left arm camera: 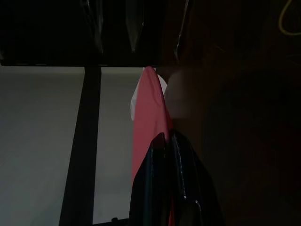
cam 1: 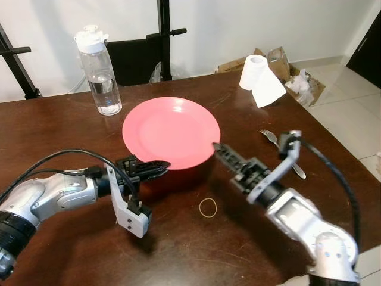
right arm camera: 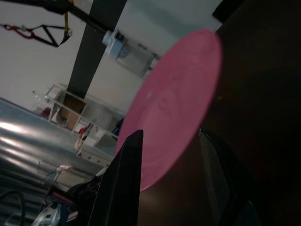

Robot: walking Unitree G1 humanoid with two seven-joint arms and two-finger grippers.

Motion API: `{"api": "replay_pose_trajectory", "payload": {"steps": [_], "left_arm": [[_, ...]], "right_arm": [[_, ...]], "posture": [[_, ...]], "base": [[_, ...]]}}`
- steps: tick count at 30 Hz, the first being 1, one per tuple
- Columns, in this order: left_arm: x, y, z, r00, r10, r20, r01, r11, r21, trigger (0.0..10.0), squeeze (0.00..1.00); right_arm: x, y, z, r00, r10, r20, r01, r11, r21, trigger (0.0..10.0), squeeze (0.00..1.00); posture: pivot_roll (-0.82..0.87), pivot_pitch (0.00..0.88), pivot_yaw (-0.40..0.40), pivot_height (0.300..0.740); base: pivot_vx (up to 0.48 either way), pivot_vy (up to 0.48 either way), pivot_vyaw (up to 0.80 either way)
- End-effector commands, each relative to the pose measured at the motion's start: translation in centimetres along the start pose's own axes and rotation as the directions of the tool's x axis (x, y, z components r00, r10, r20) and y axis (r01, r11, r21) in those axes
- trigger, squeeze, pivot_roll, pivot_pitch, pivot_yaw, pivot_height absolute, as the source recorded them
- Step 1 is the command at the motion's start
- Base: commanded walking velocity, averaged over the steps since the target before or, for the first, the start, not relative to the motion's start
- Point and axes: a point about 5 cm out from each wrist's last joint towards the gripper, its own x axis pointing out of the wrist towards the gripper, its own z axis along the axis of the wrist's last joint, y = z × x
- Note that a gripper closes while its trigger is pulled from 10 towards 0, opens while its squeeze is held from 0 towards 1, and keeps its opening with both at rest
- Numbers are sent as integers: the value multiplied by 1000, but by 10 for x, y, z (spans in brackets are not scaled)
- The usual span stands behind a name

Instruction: Setting the table

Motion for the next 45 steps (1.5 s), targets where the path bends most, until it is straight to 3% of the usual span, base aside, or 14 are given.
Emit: {"api": "replay_pose_trajectory", "payload": {"steps": [1,9,21,29,30,31,32,33,34,36,37,45], "left_arm": [[-2,-1,1,1000,-16,1,16,1000,7,10000,0],[6,4,4,1000,21,19,-21,1000,7,10000,0],[32,6,36,980,89,176,-82,996,-46,10000,0],[33,-2,47,972,67,225,-53,996,-66,10000,0],[32,-3,49,971,64,230,-49,996,-69,10000,0],[32,-3,50,971,63,232,-47,996,-71,10000,0],[31,-3,50,970,61,235,-45,996,-71,10000,0],[31,-3,51,970,60,235,-44,996,-71,10000,0],[29,-3,51,970,56,235,-40,997,-72,10000,0],[28,-3,51,970,55,235,-39,997,-72,10000,0],[27,-4,52,970,52,237,-35,997,-74,10000,0],[27,-6,55,970,52,238,-32,996,-87,10000,0]], "right_arm": [[-5,-2,-3,1000,-12,-6,12,1000,7,10000,0],[-6,-6,-8,999,-31,-19,31,999,17,10000,0],[9,-7,-17,999,0,-33,3,996,91,10000,0],[15,-5,-14,1000,18,-15,-16,992,126,10000,0],[15,-5,-14,1000,18,-12,-16,991,130,8588,0],[16,-6,-13,1000,17,-10,-15,991,133,8588,0],[16,-6,-13,1000,15,-7,-14,991,136,4784,0],[16,-6,-13,1000,11,-4,-10,990,138,4784,0],[16,-9,-11,1000,-10,8,8,990,143,2588,0],[16,-11,-11,1000,-16,11,14,989,146,2588,0],[16,-12,-9,1000,-21,21,18,988,150,0,0],[16,-13,-6,999,-22,41,15,988,153,0,0]], "posture": [[63,161,62,740],[62,158,62,740],[70,153,57,740],[69,159,56,740],[69,159,56,740],[69,159,56,740],[73,166,56,740],[73,166,56,740],[74,166,55,740],[74,166,55,740],[77,169,55,740],[76,170,54,740]], "base": [[0,0,0],[0,0,0],[0,0,0],[0,0,0],[0,0,0],[0,0,0],[0,0,0],[0,0,0],[0,0,0],[0,0,0],[0,0,0],[0,0,0]]}}
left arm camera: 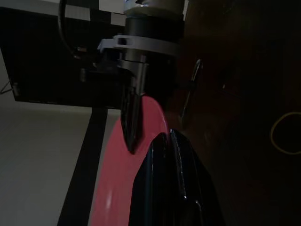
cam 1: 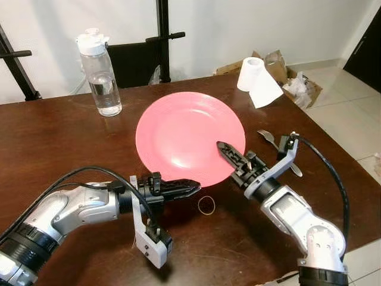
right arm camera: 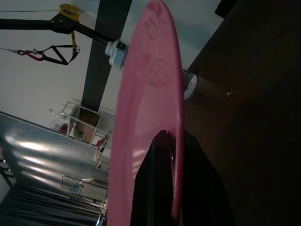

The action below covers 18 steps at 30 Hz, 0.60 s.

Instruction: Setting the table

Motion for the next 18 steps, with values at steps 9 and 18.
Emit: {"api": "replay_pose_trajectory", "payload": {"steps": [9,18], "left_arm": [[3,0,3,1000,21,-4,-21,1000,-18,10000,0],[2,4,-1,998,47,-52,-52,993,-105,10000,1000]], "right_arm": [[-2,-1,6,999,-3,42,3,1000,-5,0,0],[-2,-2,9,997,-15,70,17,1000,-22,0,0]], "posture": [[71,171,55,740],[72,172,53,740]], "base": [[0,0,0],[0,0,0]]}}
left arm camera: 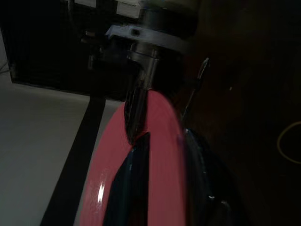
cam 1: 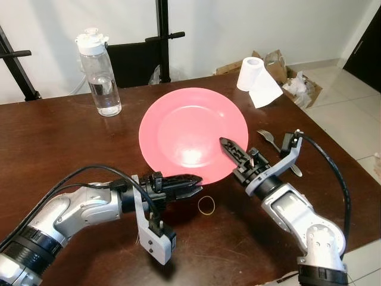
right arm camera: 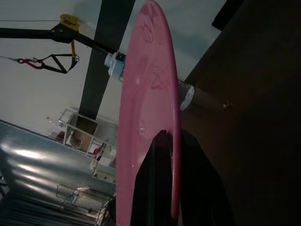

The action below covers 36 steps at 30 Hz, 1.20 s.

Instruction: Setting the table

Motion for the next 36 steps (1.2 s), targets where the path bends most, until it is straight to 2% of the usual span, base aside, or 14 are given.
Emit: {"api": "replay_pose_trajectory", "payload": {"steps": [1,3,4,5,15,16,18,19,21,26,28,30,34,36], "left_arm": [[-2,-1,1,1000,3,-7,-3,1000,-16,10000,1000],[-5,0,1,1000,4,-27,-5,1000,-26,10000,1000],[-9,1,1,999,6,-49,-8,999,-40,10000,961],[-14,2,2,998,0,-62,-3,999,-53,10000,0],[-62,-15,19,979,-114,-171,70,966,-247,10000,0],[-69,-17,12,954,-105,-281,-4,933,-360,10000,0],[-80,-23,-6,849,-127,-514,-254,753,-606,10000,0],[-80,-23,-6,849,-127,-514,-254,753,-606,10000,0],[-70,-24,-36,679,-139,-720,-627,399,-669,10000,0],[-62,-15,-47,604,-56,-795,-757,273,-594,10000,0],[-61,-12,-53,512,6,-859,-844,187,-502,10000,0],[-59,-15,-52,481,17,-876,-865,172,-472,10000,0],[-52,-24,-43,502,-58,-863,-834,232,-501,10000,0],[-50,-27,-42,498,-81,-864,-839,206,-503,10000,0]], "right_arm": [[-2,-1,2,1000,-10,18,10,1000,-6,0,0],[-3,-3,5,999,-24,36,25,1000,-18,0,0],[-3,-5,8,998,-38,53,39,999,-29,2941,0],[-4,-7,11,996,-53,71,56,998,-40,10000,0],[-16,-14,42,971,-96,218,116,990,-79,10000,0],[-20,-15,48,966,-104,235,134,984,-117,10000,0],[-25,-12,51,965,-111,236,172,952,-254,10000,0],[-25,-12,51,965,-111,236,172,952,-254,10000,0],[-30,-2,31,970,-143,197,223,846,-484,10000,0],[-34,-2,20,968,-169,186,244,804,-542,10000,0],[-39,-5,14,959,-206,196,282,775,-566,10000,0],[-43,-7,11,947,-238,216,322,737,-594,10000,0],[-51,-11,12,909,-277,312,417,635,-651,10000,0],[-53,-11,13,898,-280,338,439,604,-665,10000,0]], "posture": [[72,172,53,740],[75,173,53,740],[76,173,54,740],[82,174,55,740],[103,174,60,740],[106,173,60,740],[107,171,59,740],[107,171,59,740],[97,163,60,740],[90,153,65,740],[76,144,71,740],[69,136,72,740],[52,123,76,740],[47,120,80,740]], "base": [[0,0,0],[0,0,0],[0,0,0],[0,0,0],[0,0,0],[0,0,0],[0,0,0],[0,0,0],[0,0,0],[0,0,0],[0,0,0],[0,0,0],[0,0,0],[0,0,0]]}}
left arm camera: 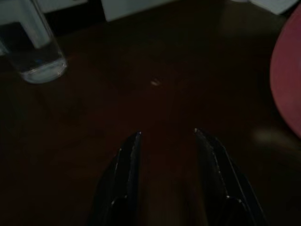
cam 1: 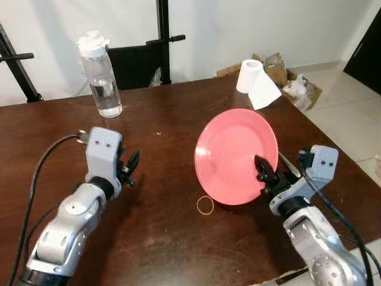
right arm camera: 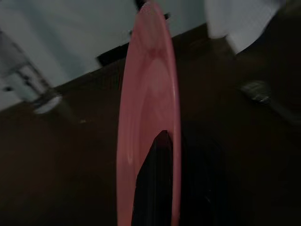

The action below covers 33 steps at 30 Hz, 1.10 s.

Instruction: Setting the table

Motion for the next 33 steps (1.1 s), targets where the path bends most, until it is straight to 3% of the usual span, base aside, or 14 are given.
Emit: {"api": "replay_pose_trajectory", "payload": {"steps": [1,12,20,33], "left_arm": [[-1,-6,-7,999,1,-41,-2,1000,-14,10000,0],[13,-29,-2,999,14,42,-12,999,-39,10000,0],[18,-33,7,997,28,69,-23,997,-72,10000,0],[23,-33,16,994,34,106,-27,997,-74,10000,0]], "right_arm": [[-4,-3,6,997,-51,61,55,997,-59,10000,0],[9,-7,23,974,-117,192,141,983,-115,10000,0],[14,-3,18,975,-107,194,133,983,-124,10000,0],[14,-6,12,975,-120,184,143,983,-118,10000,0]], "posture": [[40,110,81,740],[20,85,66,740],[25,85,63,740],[25,86,72,740]], "base": [[0,0,0],[0,0,0],[-91,0,0],[-373,0,0]]}}
